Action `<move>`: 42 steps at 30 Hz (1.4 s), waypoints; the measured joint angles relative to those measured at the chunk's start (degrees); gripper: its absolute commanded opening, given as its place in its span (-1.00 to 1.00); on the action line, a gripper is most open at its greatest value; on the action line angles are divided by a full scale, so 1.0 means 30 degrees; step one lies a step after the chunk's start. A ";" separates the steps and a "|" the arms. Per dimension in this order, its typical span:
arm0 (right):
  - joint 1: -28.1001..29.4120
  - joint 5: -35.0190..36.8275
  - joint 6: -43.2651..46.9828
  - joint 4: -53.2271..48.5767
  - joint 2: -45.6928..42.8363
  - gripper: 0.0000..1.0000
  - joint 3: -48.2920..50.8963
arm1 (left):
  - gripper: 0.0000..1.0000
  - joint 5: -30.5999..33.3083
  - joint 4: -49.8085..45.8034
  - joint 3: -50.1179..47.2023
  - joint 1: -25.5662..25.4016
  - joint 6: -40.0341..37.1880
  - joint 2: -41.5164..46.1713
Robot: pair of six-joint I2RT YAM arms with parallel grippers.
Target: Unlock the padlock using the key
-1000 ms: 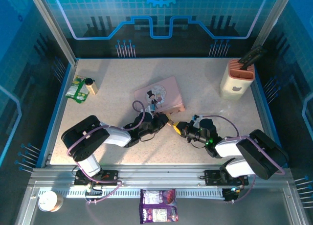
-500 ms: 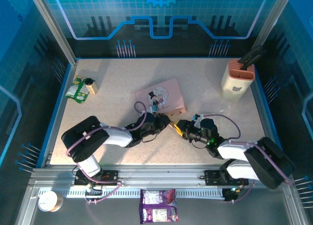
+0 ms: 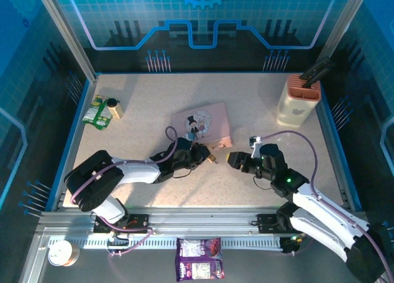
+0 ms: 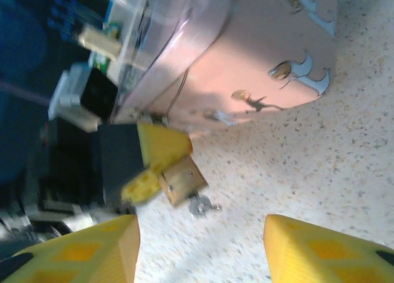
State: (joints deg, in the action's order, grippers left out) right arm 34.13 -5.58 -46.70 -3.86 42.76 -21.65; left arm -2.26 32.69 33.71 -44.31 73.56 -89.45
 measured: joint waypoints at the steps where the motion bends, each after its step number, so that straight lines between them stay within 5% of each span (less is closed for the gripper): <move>1: 0.0772 0.0612 0.1304 -0.0430 -0.0364 0.06 0.0000 | -1.00 -0.0109 -0.0204 -0.0007 0.0138 -0.0036 0.0109; 6: 0.4393 0.3701 0.5982 -0.0401 -0.0168 0.00 0.0000 | -1.00 -0.0321 -0.1406 -0.0044 0.0699 -0.0175 0.0969; 14: 0.7424 0.6739 1.1242 0.3213 0.4947 -0.02 -0.0015 | -1.00 -0.0408 -0.2550 -0.0474 0.0976 -0.0539 0.2200; 26: 0.8036 0.7832 1.6517 1.0681 0.8094 -0.10 0.1304 | -1.00 -0.0350 -0.3118 -0.0845 0.1144 -0.0962 0.2885; 42: 0.9384 1.0214 1.8622 1.7646 1.3814 -0.32 0.1654 | -1.00 -0.0568 -0.2980 -0.1668 0.1144 -0.1013 0.3126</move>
State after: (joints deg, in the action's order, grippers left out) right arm 62.28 25.06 9.17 49.08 84.20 -16.69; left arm -3.97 23.75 28.71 -40.88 70.52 -80.07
